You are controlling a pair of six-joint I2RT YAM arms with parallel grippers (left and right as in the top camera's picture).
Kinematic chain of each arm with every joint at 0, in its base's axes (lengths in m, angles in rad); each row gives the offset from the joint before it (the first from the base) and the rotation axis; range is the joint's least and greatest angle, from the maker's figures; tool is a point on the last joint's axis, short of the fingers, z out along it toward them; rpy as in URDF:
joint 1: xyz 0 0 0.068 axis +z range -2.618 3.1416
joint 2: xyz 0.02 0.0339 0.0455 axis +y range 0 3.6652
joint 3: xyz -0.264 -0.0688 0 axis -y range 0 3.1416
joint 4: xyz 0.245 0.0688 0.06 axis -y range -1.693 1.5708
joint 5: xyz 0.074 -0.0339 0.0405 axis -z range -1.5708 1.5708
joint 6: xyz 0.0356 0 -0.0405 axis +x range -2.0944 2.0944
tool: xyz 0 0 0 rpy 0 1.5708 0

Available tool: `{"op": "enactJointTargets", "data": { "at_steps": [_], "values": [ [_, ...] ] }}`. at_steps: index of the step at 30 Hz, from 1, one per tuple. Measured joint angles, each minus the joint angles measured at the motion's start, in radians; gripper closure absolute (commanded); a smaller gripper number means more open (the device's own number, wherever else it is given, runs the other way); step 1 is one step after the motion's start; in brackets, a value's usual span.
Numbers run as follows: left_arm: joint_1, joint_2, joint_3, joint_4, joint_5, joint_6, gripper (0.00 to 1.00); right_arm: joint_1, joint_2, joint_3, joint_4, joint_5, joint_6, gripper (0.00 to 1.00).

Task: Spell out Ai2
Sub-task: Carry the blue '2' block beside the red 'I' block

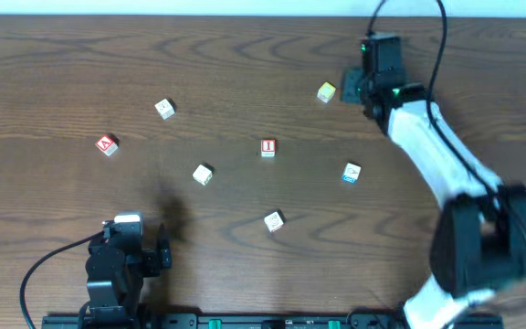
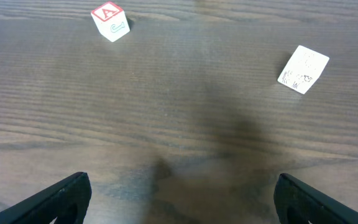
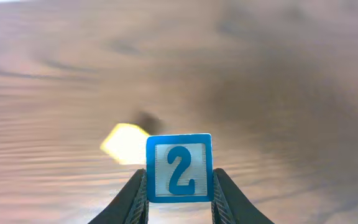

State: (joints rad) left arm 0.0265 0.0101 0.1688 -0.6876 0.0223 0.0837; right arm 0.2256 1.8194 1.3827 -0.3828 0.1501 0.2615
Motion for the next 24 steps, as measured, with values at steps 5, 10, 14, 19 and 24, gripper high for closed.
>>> {"op": "enactJointTargets", "data": {
  "at_steps": [5, 10, 14, 19, 24],
  "values": [
    [0.0, 0.0, 0.0, 0.0, 0.0, 0.0, 0.05, 0.177, -0.154, -0.034, -0.035, 0.006, 0.072, 0.99],
    [0.0, 0.0, 0.0, 0.0, 0.0, 0.0, 0.05, 0.306, -0.171, -0.232, 0.084, 0.011, 0.168, 0.99],
    [0.0, 0.0, 0.0, 0.0, 0.0, 0.0, 0.05, 0.362, -0.158, -0.36, 0.157, 0.033, 0.222, 0.99],
    [0.0, 0.0, 0.0, 0.0, 0.0, 0.0, 0.05, 0.375, -0.157, -0.387, 0.18, 0.053, 0.24, 0.99],
    [0.0, 0.0, 0.0, 0.0, 0.0, 0.0, 0.05, 0.375, -0.119, -0.389, 0.198, 0.065, 0.247, 0.99]
  ]
}}
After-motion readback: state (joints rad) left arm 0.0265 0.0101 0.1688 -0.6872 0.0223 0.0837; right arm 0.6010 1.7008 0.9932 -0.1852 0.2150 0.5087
